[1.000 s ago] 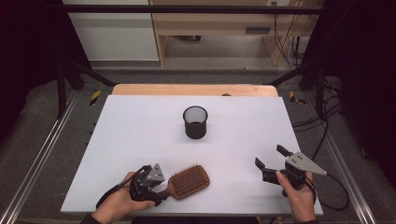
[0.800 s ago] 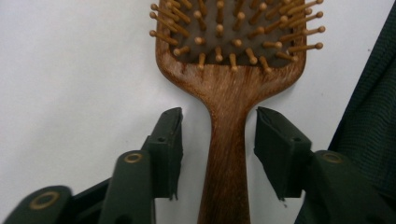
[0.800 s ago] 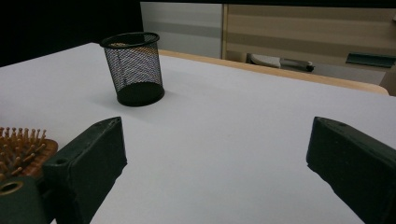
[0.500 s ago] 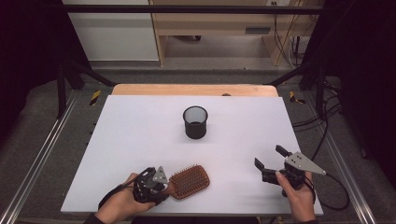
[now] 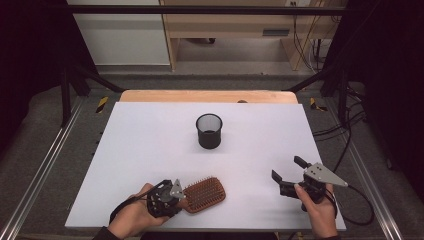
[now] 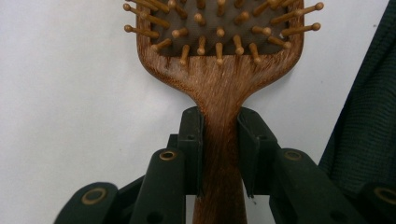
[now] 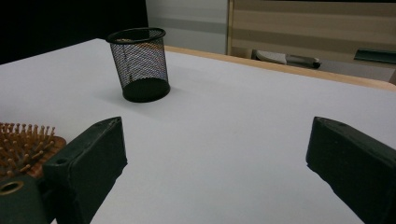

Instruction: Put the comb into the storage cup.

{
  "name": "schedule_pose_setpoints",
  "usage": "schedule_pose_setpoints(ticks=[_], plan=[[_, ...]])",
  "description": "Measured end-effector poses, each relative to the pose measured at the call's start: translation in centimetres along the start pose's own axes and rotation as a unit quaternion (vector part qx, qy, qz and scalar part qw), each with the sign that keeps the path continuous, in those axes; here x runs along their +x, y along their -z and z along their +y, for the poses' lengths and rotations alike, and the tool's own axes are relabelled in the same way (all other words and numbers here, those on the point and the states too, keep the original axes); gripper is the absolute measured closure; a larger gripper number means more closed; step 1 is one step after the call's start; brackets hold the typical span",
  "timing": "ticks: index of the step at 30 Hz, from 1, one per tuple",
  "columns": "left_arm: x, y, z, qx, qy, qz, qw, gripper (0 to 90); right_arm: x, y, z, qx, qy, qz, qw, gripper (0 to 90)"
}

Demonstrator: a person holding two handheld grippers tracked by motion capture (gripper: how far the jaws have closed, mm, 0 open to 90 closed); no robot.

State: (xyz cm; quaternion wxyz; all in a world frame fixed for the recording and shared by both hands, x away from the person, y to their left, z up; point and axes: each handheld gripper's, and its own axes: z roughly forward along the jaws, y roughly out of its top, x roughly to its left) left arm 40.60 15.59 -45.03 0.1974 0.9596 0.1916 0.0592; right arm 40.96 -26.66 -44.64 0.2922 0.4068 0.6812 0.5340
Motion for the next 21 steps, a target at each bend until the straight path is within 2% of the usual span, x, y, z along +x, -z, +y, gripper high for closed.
schedule_pose_setpoints(ticks=[5, 8, 12, 14, 19, 21], plan=[[0.4, 0.2, 0.1, -0.024, 0.004, 0.023, 0.9994, 72.6, -0.1, 0.0, 0.0, 0.0, 0.003, 0.001, 1.0, 5.3], [0.9, 0.7, 0.3, -0.058, 0.014, 0.038, 0.9975, 72.6, 0.0, 0.0, 0.0, -0.001, 0.001, 0.0, 1.0, 5.4], [1.5, 1.3, 0.6, -0.117, 0.024, 0.067, 0.9906, 72.6, 0.0, 0.1, 0.0, -0.002, -0.001, 0.002, 1.0, 5.4], [1.9, 1.4, 0.8, -0.145, 0.034, 0.069, 0.9864, 72.6, 0.0, 0.0, 0.0, -0.001, 0.0, 0.003, 1.0, 5.4], [2.3, 1.1, 1.5, -0.18, 0.05, 0.089, 0.9783, 72.7, 0.2, -0.1, 0.1, -0.002, 0.0, 0.006, 1.0, 5.4], [2.4, 0.9, 1.6, -0.187, 0.051, 0.099, 0.9761, 72.6, 0.3, -0.1, 0.1, -0.002, 0.0, 0.008, 1.0, 5.5]])
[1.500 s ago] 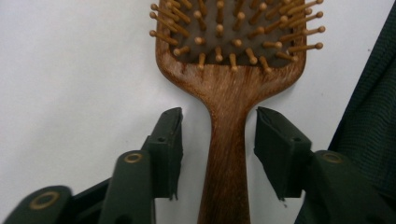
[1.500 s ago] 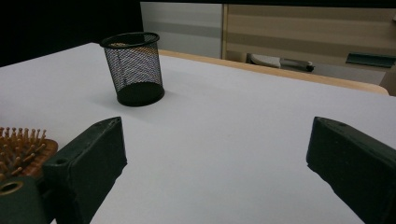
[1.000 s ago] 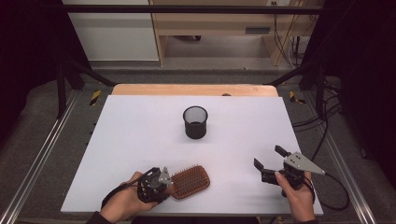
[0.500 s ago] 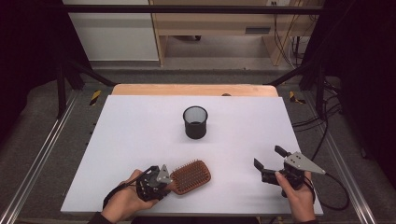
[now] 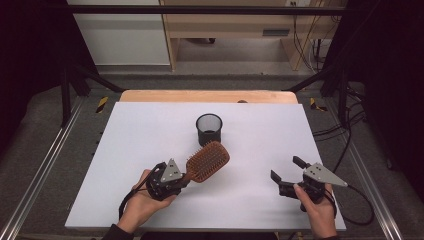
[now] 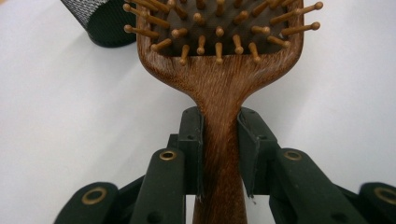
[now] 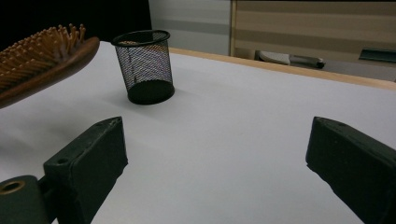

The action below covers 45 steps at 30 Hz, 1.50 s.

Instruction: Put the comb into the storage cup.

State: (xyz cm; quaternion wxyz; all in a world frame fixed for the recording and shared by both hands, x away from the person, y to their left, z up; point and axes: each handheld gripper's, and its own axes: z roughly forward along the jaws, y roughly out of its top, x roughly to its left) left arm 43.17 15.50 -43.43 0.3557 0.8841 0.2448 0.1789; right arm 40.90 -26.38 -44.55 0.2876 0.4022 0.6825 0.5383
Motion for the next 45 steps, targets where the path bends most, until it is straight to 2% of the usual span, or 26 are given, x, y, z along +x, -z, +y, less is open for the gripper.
schedule_pose_setpoints(ticks=[4, 7, 10, 14, 19, 24, 31, 35, 37, 39, 45], plan=[[0.0, 0.1, -0.3, -0.023, 0.007, 0.015, 0.9996, 72.7, 0.2, -0.1, 0.1, 0.0, -0.004, 0.005, 1.0, 5.5], [0.0, 0.2, -0.4, -0.038, 0.001, 0.03, 0.9988, 72.7, 0.4, -0.2, 0.1, 0.0, -0.011, 0.01, 0.9999, 5.5], [0.3, 0.6, -0.5, -0.069, 0.007, 0.039, 0.9968, 72.7, 0.6, -0.2, 0.2, 0.003, -0.018, 0.021, 0.9996, 6.5], [0.8, 1.0, -0.8, -0.091, 0.021, 0.055, 0.9941, 72.7, 1.0, -0.3, 0.3, 0.0, -0.025, 0.031, 0.9992, 6.6], [1.4, 1.1, -1.3, -0.099, 0.037, 0.067, 0.9921, 72.7, 1.7, -0.6, 0.4, 0.001, -0.029, 0.042, 0.9987, 6.9], [1.8, 1.4, -1.6, -0.108, 0.044, 0.076, 0.9902, 72.7, 2.7, -1.4, 0.5, 0.005, -0.038, 0.052, 0.9979, 6.7], [2.1, 2.0, -2.0, -0.128, 0.055, 0.09, 0.9862, 72.7, 4.8, -2.6, 1.4, 0.006, -0.077, 0.077, 0.994, 4.3], [2.1, 2.2, -2.1, -0.134, 0.057, 0.088, 0.9855, 72.7, 6.0, -3.6, 2.2, 0.006, -0.077, 0.084, 0.9935, 4.4], [2.2, 2.1, -2.3, -0.139, 0.061, 0.082, 0.985, 72.7, 6.5, -4.1, 2.5, 0.006, -0.072, 0.085, 0.9937, 7.0], [2.2, 2.1, -2.4, -0.146, 0.067, 0.078, 0.9839, 72.7, 7.1, -4.6, 2.8, 0.009, -0.058, 0.077, 0.9954, 7.7], [2.3, 2.3, -2.4, -0.154, 0.071, 0.084, 0.9819, 72.7, 8.3, -5.8, 3.5, 0.014, -0.069, 0.086, 0.9938, 7.7]])
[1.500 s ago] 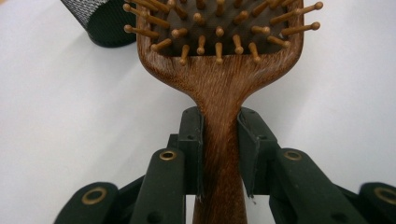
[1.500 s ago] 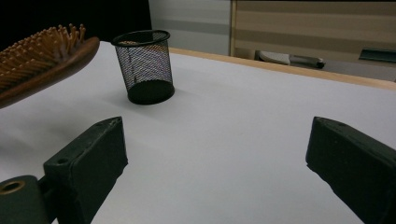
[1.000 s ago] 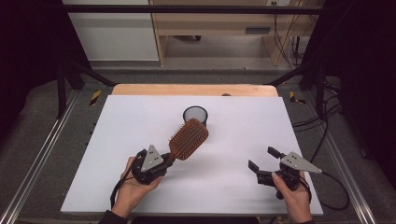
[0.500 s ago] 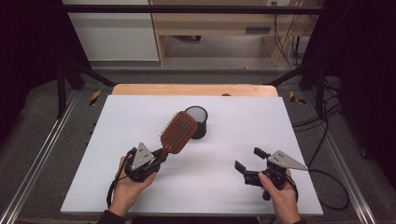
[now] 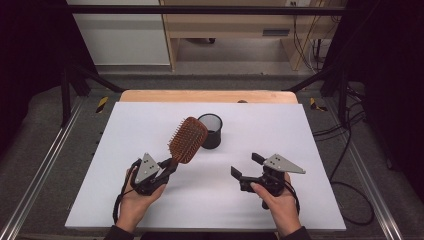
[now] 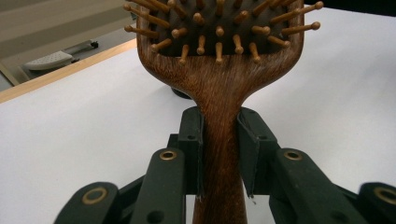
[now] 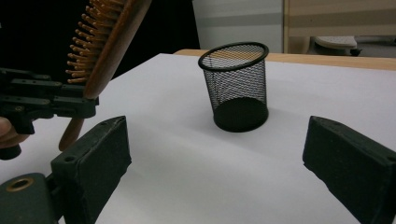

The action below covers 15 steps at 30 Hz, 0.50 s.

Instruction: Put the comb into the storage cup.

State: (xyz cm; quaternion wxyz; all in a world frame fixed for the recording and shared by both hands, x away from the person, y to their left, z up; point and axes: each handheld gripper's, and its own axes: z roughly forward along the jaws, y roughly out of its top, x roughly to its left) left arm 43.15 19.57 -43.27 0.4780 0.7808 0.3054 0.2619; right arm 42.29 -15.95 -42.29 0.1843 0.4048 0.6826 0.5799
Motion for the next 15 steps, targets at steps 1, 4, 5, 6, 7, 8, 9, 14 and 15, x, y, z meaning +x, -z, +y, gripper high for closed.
schedule_pose_setpoints(ticks=[1, 4, 5, 6, 7, 8, 9, 14, 15], plan=[[0.0, 0.0, 0.0, 0.0, 0.001, 0.0, 1.0, 72.7, 0.2, -0.2, 0.2, 0.0, -0.001, 0.002, 1.0, 7.6], [-0.1, 0.0, 0.0, -0.002, 0.001, -0.001, 1.0, 72.7, 0.7, -0.7, 0.7, 0.001, -0.003, 0.009, 1.0, 7.2], [-0.2, 0.0, 0.1, -0.003, 0.0, -0.001, 1.0, 72.7, 0.8, -0.8, 0.9, 0.002, -0.006, 0.012, 0.9999, 7.1], [-0.3, 0.0, 0.1, -0.004, -0.001, -0.001, 1.0, 72.7, 0.9, -0.9, 1.0, 0.003, -0.006, 0.013, 0.9999, 6.8], [-0.4, 0.0, 0.2, -0.005, -0.002, -0.002, 1.0, 72.7, 1.1, -1.1, 1.2, 0.003, -0.008, 0.015, 0.9999, 6.9], [-0.5, 0.0, 0.3, -0.006, -0.003, -0.001, 1.0, 72.7, 1.2, -1.2, 1.3, 0.003, -0.008, 0.017, 0.9998, 6.8], [-0.6, 0.0, 0.3, -0.007, -0.003, -0.002, 1.0, 72.7, 1.3, -1.4, 1.4, 0.005, -0.011, 0.02, 0.9997, 6.8], [-1.2, 0.0, 0.4, -0.008, -0.009, -0.005, 0.9999, 72.7, 1.9, -2.0, 1.5, 0.011, -0.019, 0.031, 0.9993, 6.2], [-1.3, 0.0, 0.4, -0.007, -0.01, -0.007, 0.9999, 72.7, 2.0, -2.1, 1.5, 0.011, -0.022, 0.033, 0.9992, 6.2]])
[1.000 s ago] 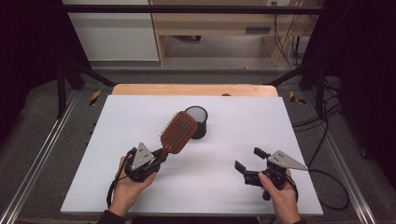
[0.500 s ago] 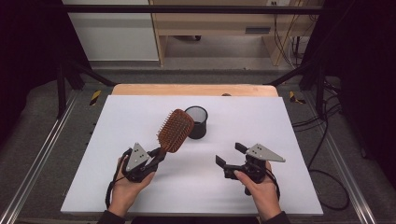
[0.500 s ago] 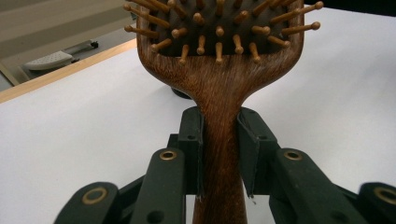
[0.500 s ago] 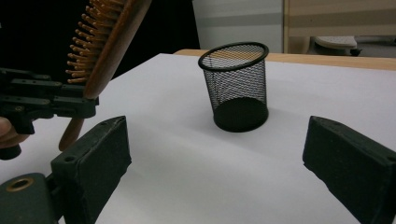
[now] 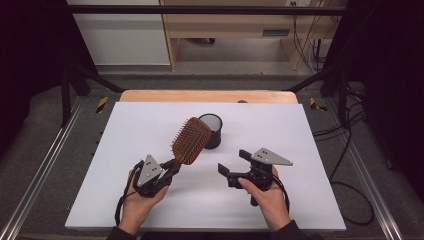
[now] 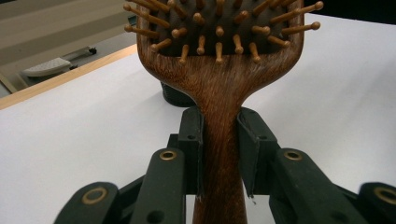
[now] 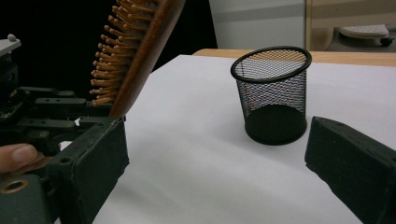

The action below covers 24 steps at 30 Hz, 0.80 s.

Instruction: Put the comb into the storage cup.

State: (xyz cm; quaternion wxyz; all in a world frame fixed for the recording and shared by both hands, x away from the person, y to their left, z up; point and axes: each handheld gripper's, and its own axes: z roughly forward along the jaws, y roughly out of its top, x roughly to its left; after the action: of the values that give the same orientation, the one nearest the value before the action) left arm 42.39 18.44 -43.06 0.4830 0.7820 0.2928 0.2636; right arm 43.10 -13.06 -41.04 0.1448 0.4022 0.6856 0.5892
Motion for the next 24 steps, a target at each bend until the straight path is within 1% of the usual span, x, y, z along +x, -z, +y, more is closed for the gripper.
schedule_pose_setpoints(ticks=[1, 2, 3, 8, 12, 16, 24], plan=[[0.0, 0.0, 0.0, 0.0, 0.0, 0.0, 1.0, 72.7, 0.0, 0.0, 0.0, 0.0, 0.0, 0.0, 1.0, 6.2], [-0.3, -0.1, 0.0, 0.001, -0.002, -0.002, 1.0, 72.7, 0.1, -0.2, 0.1, -0.001, -0.008, 0.002, 1.0, 6.1], [-0.4, -0.1, 0.0, 0.001, -0.004, -0.003, 1.0, 72.7, 0.2, -0.3, 0.1, 0.0, -0.01, 0.004, 0.9999, 6.1], [-1.1, -0.2, 0.2, -0.002, -0.009, -0.008, 0.9999, 72.7, 0.7, -0.6, 0.5, 0.0, -0.014, 0.015, 0.9998, 5.8], [-1.6, -0.2, 0.4, -0.004, -0.013, -0.01, 0.9999, 72.7, 1.2, -1.0, 0.8, 0.0, -0.011, 0.022, 0.9997, 5.8], [-2.2, -0.3, 0.5, -0.005, -0.02, -0.015, 0.9997, 72.7, 1.5, -1.3, 1.0, 0.001, -0.014, 0.03, 0.9995, 5.8], [-2.7, -0.4, 0.6, -0.005, -0.025, -0.02, 0.9995, 72.7, 2.1, -2.1, 1.3, 0.007, -0.015, 0.041, 0.999, 5.8]])
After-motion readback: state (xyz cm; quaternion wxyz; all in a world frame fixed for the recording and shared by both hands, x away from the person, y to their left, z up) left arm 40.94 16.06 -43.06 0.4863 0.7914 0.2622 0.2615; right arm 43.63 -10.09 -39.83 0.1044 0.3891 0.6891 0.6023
